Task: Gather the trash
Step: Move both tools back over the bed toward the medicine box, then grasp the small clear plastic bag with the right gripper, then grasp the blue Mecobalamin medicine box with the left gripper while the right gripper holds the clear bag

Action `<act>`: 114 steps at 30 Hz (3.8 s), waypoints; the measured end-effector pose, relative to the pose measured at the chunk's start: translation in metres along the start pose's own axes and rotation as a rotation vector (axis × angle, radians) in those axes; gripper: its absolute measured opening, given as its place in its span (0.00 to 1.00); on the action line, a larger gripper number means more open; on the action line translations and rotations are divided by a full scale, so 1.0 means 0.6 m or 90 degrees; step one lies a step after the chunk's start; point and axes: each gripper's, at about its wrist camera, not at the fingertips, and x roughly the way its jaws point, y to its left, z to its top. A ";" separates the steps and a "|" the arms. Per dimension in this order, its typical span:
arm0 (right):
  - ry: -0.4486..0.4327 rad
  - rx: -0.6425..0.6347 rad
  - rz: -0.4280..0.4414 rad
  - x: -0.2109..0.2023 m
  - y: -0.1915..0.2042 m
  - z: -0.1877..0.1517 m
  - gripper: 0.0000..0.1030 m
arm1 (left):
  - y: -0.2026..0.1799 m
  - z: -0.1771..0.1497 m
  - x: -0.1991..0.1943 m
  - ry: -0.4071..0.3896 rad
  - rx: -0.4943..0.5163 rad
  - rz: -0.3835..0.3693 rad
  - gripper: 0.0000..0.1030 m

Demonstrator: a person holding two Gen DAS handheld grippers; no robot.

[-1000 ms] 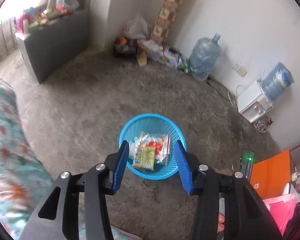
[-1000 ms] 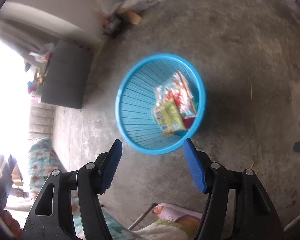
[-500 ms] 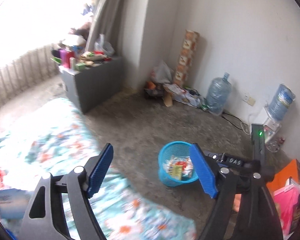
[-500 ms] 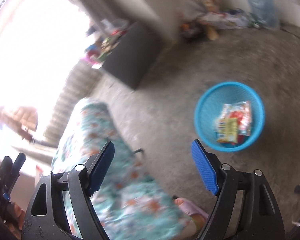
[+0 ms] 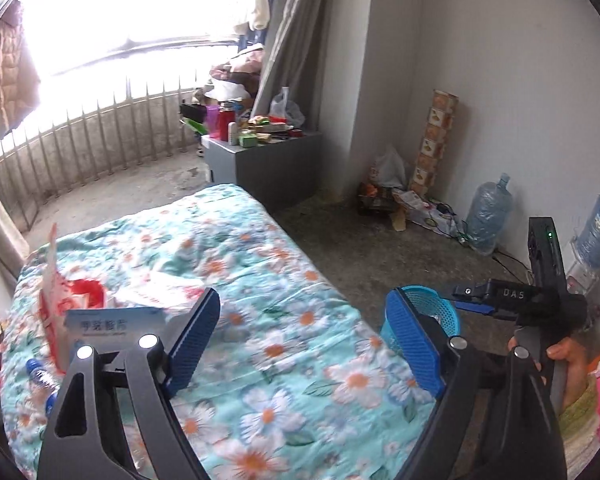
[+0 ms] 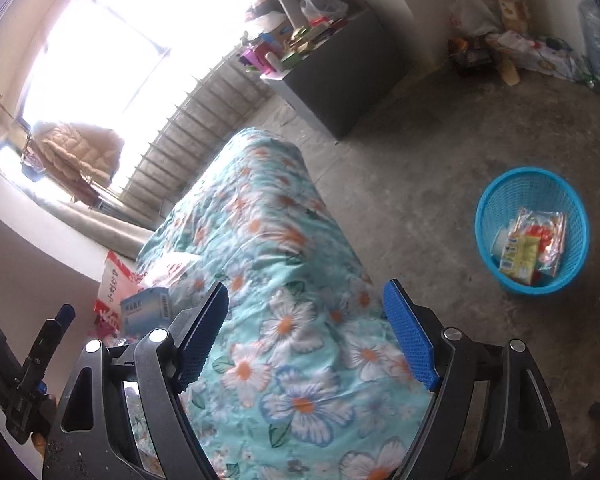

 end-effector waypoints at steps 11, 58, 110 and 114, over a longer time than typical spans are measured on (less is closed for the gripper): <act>0.067 -0.048 0.035 0.060 0.086 -0.034 0.74 | 0.073 -0.036 -0.049 -0.025 -0.029 0.046 0.83; 0.303 0.181 0.306 0.360 0.219 0.001 0.05 | 0.215 -0.168 -0.156 -0.088 -0.091 0.142 0.83; 0.241 0.168 0.305 0.217 0.108 -0.040 0.04 | 0.193 -0.093 0.278 0.389 0.562 0.088 0.95; 0.238 0.164 0.304 0.214 0.110 -0.042 0.04 | 0.204 -0.096 0.299 0.422 0.539 0.088 0.95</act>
